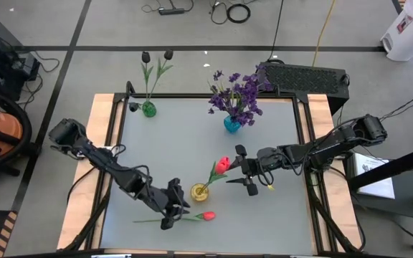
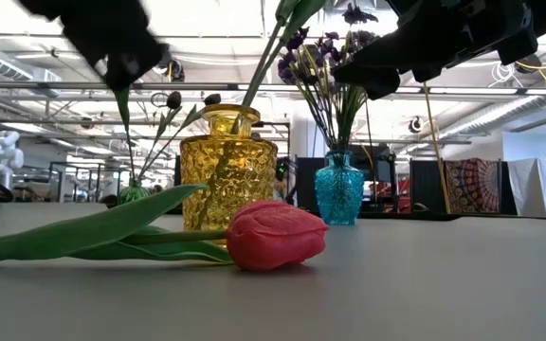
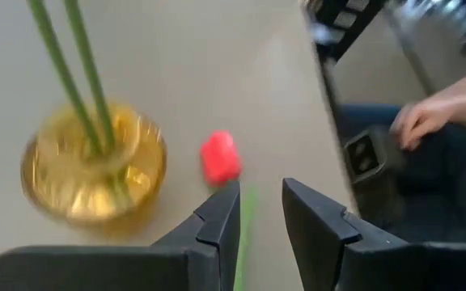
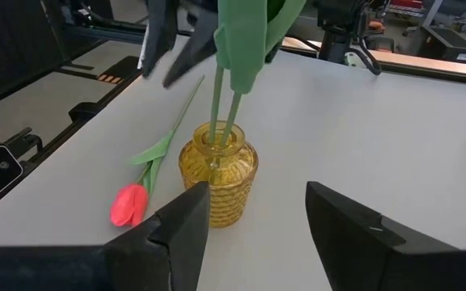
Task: Sort flowers into vase by color
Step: Put the pink flower into the yellow vase
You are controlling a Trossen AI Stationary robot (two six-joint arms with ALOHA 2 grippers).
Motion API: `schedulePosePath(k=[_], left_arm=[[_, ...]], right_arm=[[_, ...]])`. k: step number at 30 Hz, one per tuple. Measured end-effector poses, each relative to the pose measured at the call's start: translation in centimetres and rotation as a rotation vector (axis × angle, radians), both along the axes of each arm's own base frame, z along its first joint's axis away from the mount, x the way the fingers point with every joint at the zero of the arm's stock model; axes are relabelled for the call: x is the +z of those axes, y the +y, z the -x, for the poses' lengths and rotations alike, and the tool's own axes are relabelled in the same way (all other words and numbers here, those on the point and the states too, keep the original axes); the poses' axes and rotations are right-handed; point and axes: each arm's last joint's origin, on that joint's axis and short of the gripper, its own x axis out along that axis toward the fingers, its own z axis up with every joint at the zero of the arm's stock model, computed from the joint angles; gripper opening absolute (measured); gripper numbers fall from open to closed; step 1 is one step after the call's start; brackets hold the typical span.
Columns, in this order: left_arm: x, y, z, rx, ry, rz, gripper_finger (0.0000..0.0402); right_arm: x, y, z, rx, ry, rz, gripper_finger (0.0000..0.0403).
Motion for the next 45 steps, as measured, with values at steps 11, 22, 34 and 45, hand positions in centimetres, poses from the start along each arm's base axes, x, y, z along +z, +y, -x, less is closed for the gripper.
schedulePosePath(k=[11, 22, 34, 45], left_arm=[[-4.8, -1.3, -0.6, 0.023, 0.18, -0.009, 0.01], [-8.2, -1.7, -0.9, 0.048, 0.319, 0.021, 0.01], [-8.5, -1.9, -0.9, 0.055, 0.368, 0.103, 0.01], [-8.5, -2.4, -0.5, 0.043, 0.364, 0.097, 0.0099]], right_arm=[[0.0, 0.0, 0.0, 0.0, 0.0, 0.0, 0.0196], [0.0, 0.0, 0.0, 0.0, 0.0, 0.0, 0.0196], [0.0, 0.0, 0.0, 0.0, 0.0, 0.0, 0.0196], [0.0, 0.0, 0.0, 0.0, 0.0, 0.0, 0.0196]])
